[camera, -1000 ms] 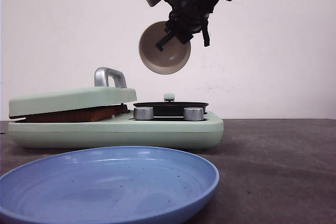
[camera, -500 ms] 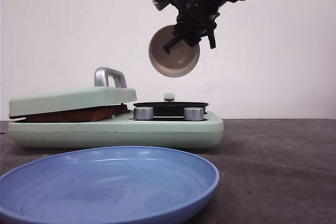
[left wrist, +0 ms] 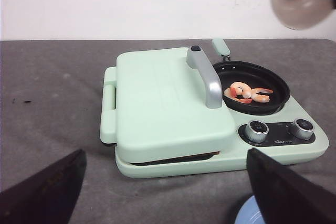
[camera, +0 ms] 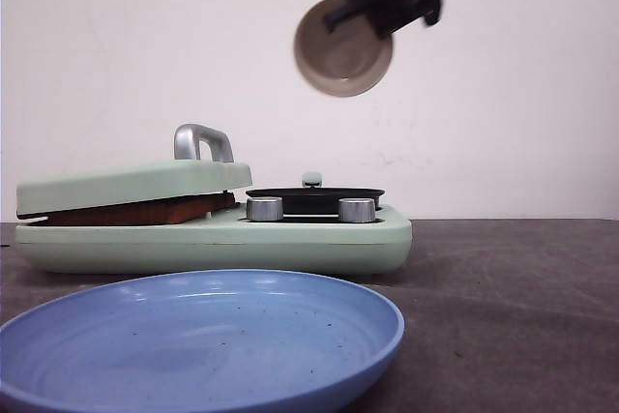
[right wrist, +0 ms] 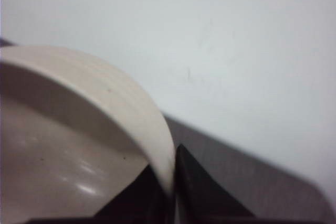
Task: Make breakfast with bread and shrimp
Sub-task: 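Carry the empty bowl back and lower it onto the table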
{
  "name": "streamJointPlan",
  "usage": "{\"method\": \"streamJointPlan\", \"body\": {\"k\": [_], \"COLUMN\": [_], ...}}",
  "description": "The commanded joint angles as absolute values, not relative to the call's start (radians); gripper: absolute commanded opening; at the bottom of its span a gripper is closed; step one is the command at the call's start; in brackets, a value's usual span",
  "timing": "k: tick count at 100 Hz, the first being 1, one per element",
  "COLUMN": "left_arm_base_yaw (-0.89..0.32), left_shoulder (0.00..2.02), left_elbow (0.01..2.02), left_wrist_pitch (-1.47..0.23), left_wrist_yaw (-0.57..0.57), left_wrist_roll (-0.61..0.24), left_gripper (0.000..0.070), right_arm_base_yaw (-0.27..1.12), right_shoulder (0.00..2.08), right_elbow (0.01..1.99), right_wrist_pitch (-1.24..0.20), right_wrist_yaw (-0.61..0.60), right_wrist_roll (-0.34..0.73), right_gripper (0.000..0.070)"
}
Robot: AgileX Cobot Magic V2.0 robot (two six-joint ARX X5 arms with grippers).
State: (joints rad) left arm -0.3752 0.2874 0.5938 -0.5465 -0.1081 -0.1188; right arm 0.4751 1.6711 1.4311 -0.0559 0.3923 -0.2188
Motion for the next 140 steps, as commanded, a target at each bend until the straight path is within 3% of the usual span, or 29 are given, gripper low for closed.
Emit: {"method": "streamJointPlan", "body": {"k": [1,31,56,94,140], "left_arm_base_yaw": [-0.378,-0.378,-0.378,-0.378,-0.378], "left_shoulder": [0.287,0.287,0.287,0.287,0.287], "left_elbow": [0.597,0.597,0.597,0.597,0.597], "left_wrist_pitch": [-0.546,-0.559,-0.560,-0.560,-0.561], "left_wrist_yaw": [-0.112,-0.112,-0.112,-0.112,-0.112], "left_wrist_roll": [-0.122,-0.122,-0.122,-0.121,-0.121], "left_gripper": [0.0556,0.0556,0.0556,0.0556,0.0556], "right_arm_base_yaw": [0.455,0.295,0.148,0.033,0.028], "right_shoulder": [1.648,1.561,1.562,1.669,1.864], "right_elbow": [1.449,1.456,1.463,1.463,1.466], "right_wrist_pitch": [-0.131,-0.464,-0.664,-0.831,-0.924], "right_wrist_yaw": [0.357,0.125,-0.169,-0.304,-0.286], "right_wrist_roll": [-0.102,0.097,0.198,0.203,0.149], "right_gripper": [0.0000,0.0000,0.0000,0.0000,0.0000]}}
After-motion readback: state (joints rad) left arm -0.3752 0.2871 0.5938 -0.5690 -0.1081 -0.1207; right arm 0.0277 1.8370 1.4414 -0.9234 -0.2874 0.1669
